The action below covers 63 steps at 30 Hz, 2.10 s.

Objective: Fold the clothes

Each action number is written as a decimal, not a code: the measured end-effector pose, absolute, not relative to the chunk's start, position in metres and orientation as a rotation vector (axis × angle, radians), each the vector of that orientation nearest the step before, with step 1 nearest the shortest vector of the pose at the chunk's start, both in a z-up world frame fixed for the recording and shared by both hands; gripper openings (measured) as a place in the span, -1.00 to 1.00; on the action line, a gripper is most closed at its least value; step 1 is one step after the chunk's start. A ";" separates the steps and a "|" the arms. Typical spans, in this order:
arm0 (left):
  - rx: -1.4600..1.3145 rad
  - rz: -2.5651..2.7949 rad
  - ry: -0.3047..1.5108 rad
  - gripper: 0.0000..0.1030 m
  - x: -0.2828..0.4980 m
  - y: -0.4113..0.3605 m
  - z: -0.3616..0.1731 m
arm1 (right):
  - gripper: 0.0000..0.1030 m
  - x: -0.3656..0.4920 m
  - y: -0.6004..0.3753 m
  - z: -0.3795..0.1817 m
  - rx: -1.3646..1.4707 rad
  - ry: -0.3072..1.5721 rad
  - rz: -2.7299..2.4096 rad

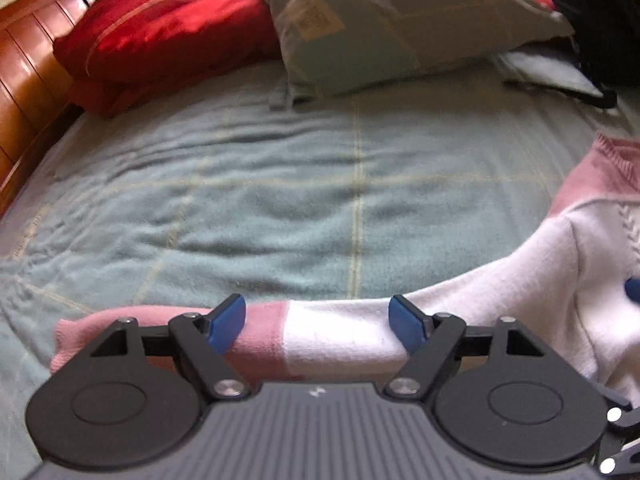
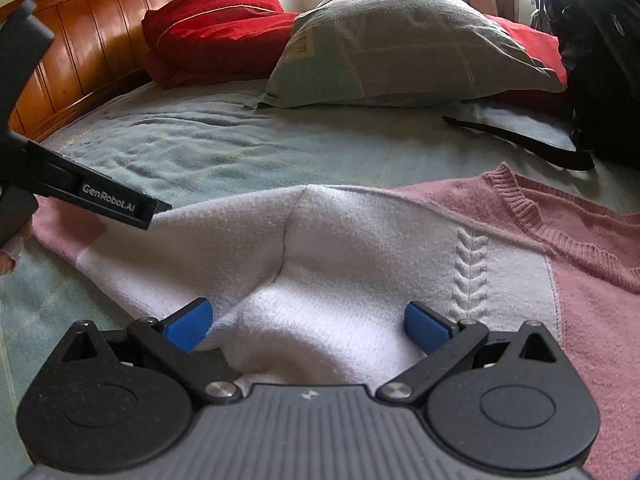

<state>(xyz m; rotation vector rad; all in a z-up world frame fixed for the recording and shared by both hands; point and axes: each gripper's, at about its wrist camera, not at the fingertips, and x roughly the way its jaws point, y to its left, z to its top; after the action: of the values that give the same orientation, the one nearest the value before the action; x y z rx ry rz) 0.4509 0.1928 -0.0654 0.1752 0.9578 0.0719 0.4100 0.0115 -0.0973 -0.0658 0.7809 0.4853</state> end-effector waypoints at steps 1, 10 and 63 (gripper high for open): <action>0.169 0.060 0.954 0.54 0.451 0.192 -0.063 | 1.00 0.410 0.011 -0.097 -0.062 0.782 0.487; 0.149 0.002 1.011 0.63 0.453 0.185 -0.080 | 1.00 0.408 0.011 -0.097 -0.069 0.779 0.490; 0.017 -0.219 0.800 0.65 0.332 0.226 -0.034 | 0.82 0.450 0.007 -0.021 -0.131 0.720 0.583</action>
<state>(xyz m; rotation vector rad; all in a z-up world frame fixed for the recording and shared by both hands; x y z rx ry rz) 0.3316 0.2261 -0.0341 0.0165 0.7997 -0.2188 0.4502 0.0067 -0.0213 -0.1313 0.7202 0.5833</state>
